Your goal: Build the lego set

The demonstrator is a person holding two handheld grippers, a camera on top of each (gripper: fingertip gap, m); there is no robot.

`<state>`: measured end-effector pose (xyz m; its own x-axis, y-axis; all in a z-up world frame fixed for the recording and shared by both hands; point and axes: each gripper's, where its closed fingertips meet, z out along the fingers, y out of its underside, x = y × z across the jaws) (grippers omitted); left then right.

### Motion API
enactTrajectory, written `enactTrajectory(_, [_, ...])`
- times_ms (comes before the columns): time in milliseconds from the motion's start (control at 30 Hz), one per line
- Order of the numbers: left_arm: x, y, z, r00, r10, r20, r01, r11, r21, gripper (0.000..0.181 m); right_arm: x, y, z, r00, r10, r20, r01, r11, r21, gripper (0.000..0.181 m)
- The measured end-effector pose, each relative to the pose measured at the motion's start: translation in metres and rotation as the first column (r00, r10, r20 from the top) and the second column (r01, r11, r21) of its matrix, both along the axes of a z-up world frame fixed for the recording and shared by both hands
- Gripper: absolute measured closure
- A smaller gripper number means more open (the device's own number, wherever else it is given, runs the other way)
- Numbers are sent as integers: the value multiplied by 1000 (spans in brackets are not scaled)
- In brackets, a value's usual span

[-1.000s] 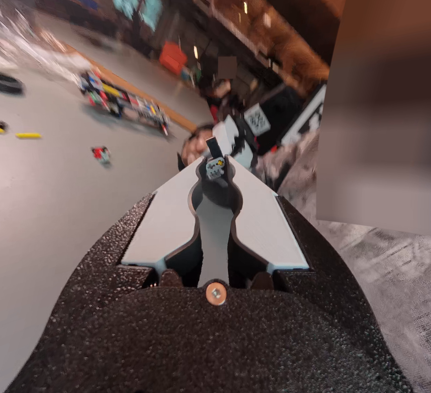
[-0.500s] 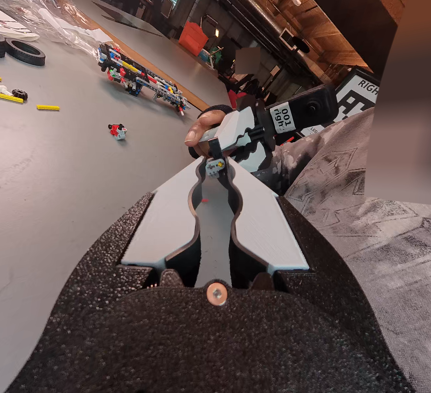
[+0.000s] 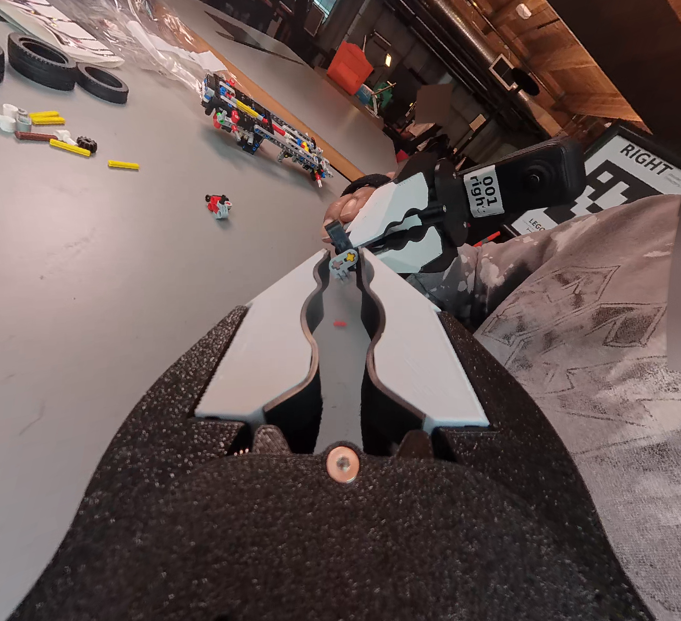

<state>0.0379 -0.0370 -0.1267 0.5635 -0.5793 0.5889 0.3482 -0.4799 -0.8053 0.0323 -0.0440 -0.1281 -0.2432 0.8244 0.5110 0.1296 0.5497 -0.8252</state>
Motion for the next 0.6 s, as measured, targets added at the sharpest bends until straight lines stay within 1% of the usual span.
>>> enactTrajectory(100, [2, -1, 5, 1000, 4, -7, -4, 999, 31, 170, 2, -1, 4, 1000, 15, -15, -16, 998, -64, 179])
enactTrajectory(233, [0, 1, 10, 1000, 17, 24, -18, 999, 47, 170, 4, 2, 7, 1000, 18, -22, -20, 995, -94, 180])
enactTrajectory(267, [-25, 7, 22, 989, 116, 87, -123, 989, 77, 170, 8, 9, 4, 1000, 5, -7, -5, 996, -84, 180])
enactTrajectory(300, [-70, 9, 39, 958, 229, 170, -247, 964, 96, 171, 15, 21, 2, 1000, -30, -5, 29, 992, -123, 180])
enactTrajectory(333, [-100, 4, 50, 938, 301, 174, -327, 933, 147, 176, 19, 26, -1, 999, -45, -4, 43, 983, -178, 181])
enactTrajectory(367, [-94, 1, 46, 952, 290, 95, -303, 936, 178, 171, 17, 24, -3, 999, -47, -12, 44, 985, -166, 181])
enactTrajectory(400, [-72, 0, 37, 970, 240, 29, -242, 953, 183, 169, 12, 18, -6, 1000, -27, -7, 26, 990, -142, 180])
enactTrajectory(433, [-54, 1, 30, 979, 201, -17, -195, 965, 175, 168, 6, 17, -9, 1000, -19, 8, 20, 993, -120, 180])
enactTrajectory(467, [-48, 4, 25, 980, 188, -60, -176, 970, 165, 168, 2, 23, -15, 999, -31, 30, 34, 995, -96, 180])
enactTrajectory(533, [-53, 7, 20, 966, 209, -151, -181, 967, 180, 168, 0, 37, -31, 993, -63, 104, 76, 990, -122, 179])
enactTrajectory(600, [-62, 10, 6, 937, 245, -250, -203, 962, 183, 168, 1, 57, -49, 975, -152, 162, 162, 985, -52, 179])
